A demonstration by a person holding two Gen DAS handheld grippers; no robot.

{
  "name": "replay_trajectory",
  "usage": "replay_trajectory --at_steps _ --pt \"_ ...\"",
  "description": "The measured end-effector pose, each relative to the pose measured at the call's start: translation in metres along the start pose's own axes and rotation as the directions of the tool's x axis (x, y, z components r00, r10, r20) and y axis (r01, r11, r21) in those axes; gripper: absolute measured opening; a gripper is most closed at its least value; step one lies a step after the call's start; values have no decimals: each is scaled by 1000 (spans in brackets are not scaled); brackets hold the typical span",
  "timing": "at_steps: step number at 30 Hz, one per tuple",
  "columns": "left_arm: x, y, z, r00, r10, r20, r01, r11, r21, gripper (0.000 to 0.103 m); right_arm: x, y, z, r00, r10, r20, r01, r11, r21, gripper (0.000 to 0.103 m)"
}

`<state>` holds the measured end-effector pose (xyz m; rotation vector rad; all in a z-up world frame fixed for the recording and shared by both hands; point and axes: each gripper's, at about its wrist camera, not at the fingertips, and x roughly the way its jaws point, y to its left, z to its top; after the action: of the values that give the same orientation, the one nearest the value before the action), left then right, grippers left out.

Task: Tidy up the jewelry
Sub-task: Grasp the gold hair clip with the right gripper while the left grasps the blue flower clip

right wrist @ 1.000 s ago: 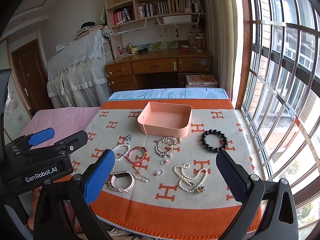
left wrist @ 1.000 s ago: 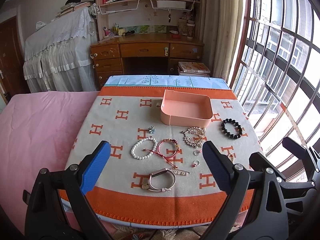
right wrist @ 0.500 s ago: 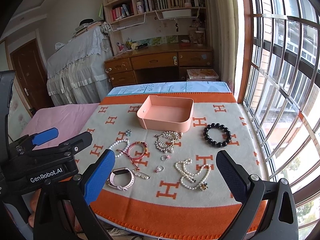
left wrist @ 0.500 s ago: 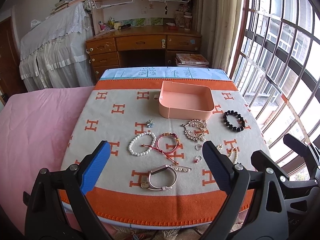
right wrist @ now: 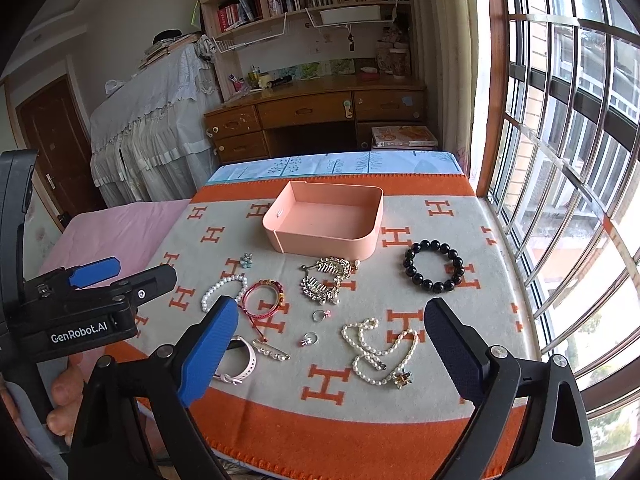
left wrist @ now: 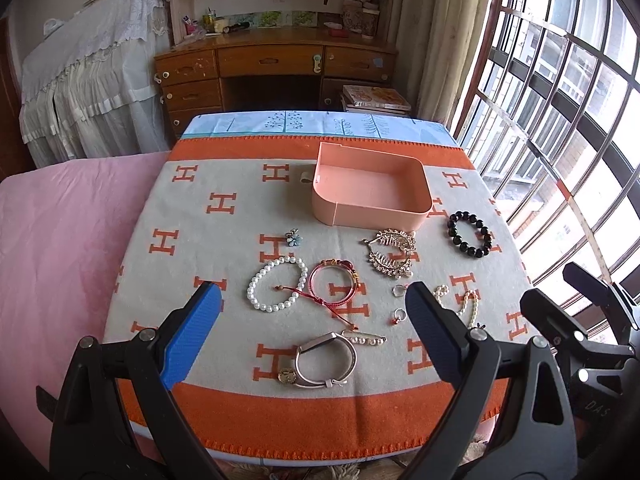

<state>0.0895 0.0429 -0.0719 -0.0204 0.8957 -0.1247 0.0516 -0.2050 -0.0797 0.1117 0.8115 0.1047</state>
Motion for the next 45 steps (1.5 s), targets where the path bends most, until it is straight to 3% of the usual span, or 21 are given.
replay_trajectory --at_steps 7,11,16,21,26,30,34,39,43,45 --pt "27 32 29 999 -11 -53 9 999 -41 92 39 -25 28 998 -15 -60 16 1000 6 84" --pt "43 51 46 998 17 -63 -20 998 -52 92 70 -47 46 991 16 -132 -9 999 54 75" --pt "68 64 59 995 30 -94 -33 999 -31 91 106 -60 58 977 69 -200 -48 993 111 74" --pt "105 61 63 990 25 -141 -23 1000 18 82 157 -56 57 947 128 -295 -86 985 151 66" --pt "152 50 59 975 6 -222 6 999 51 78 219 -51 50 901 169 -400 -87 973 215 55" --pt "184 47 59 963 -5 -269 16 999 40 72 259 -43 39 864 168 -475 -57 969 239 46" --pt "209 47 60 954 -9 -300 14 1000 14 66 286 -35 31 846 144 -513 -23 972 236 33" --pt "237 48 62 936 -12 -352 8 1000 -13 54 301 -25 27 859 101 -501 5 979 204 12" --pt "253 49 62 920 -16 -392 2 999 -35 42 297 -22 24 864 110 -492 -5 978 209 12" --pt "259 48 63 916 -18 -400 1 999 -43 41 290 -23 24 868 111 -485 -9 978 207 12"
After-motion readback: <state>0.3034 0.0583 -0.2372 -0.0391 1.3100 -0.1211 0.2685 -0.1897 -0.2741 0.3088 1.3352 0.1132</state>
